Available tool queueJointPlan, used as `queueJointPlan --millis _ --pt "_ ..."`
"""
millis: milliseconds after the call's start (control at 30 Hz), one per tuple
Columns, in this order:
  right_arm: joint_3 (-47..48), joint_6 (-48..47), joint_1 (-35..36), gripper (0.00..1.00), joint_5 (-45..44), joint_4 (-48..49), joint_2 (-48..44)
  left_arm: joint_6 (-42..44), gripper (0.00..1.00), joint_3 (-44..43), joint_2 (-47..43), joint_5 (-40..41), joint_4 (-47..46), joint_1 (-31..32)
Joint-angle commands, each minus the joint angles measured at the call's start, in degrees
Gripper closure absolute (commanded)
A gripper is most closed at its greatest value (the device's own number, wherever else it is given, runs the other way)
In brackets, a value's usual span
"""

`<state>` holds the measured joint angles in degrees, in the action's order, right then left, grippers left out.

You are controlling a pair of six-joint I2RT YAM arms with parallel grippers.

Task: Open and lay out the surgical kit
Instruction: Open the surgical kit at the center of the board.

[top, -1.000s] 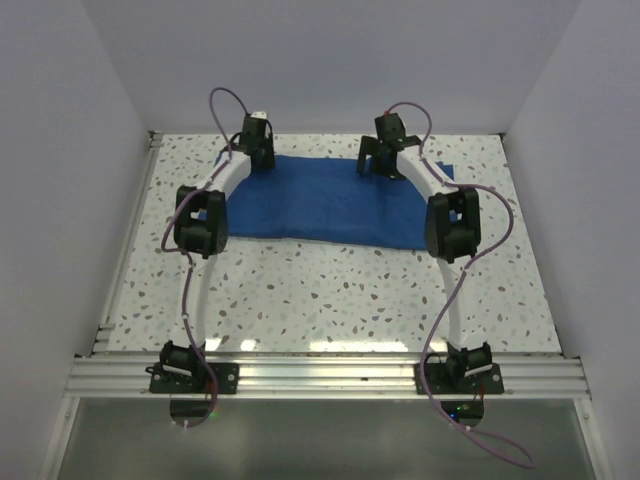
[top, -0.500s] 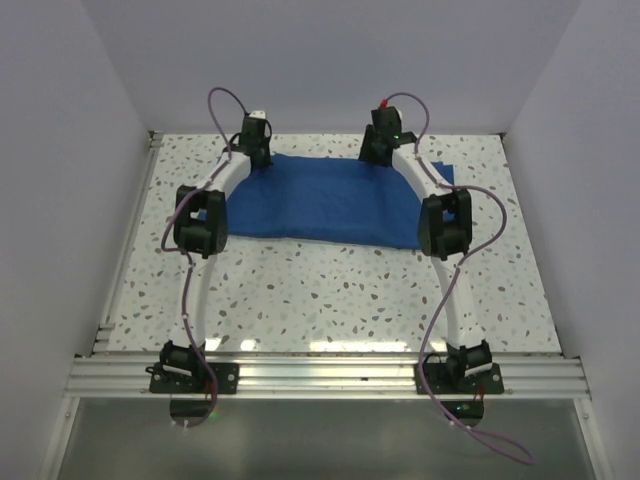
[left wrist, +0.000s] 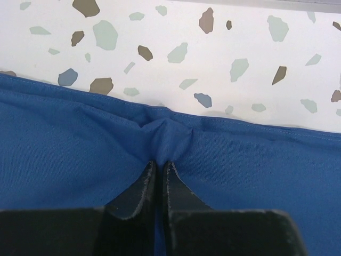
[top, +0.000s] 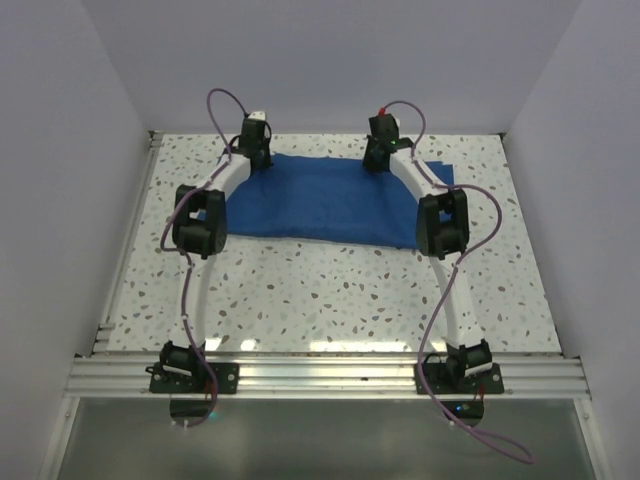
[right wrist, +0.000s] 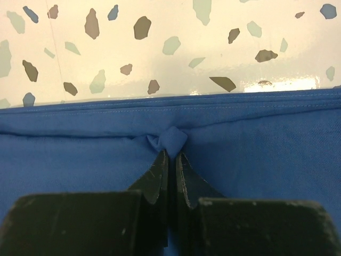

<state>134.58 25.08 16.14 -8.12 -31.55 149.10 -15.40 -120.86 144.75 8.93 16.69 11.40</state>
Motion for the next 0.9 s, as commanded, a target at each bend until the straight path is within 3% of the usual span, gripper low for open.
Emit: queueJointPlan --millis 0,300,867 --pt "-1.8 -0.7 0.3 1.0 -0.2 0.7 -0.5 0.5 1.0 2.6 0.0 -2.2 0.6 0.7" --pt "-12.8 -1.2 0.3 1.0 -2.2 6.6 -10.2 0.9 1.0 9.8 -8.4 -0.5 -3.6 1.3" --pt "-22.7 -3.1 2.0 1.0 -2.3 8.3 -24.6 1.7 1.0 17.5 -22.9 2.4 -4.0 2.4"
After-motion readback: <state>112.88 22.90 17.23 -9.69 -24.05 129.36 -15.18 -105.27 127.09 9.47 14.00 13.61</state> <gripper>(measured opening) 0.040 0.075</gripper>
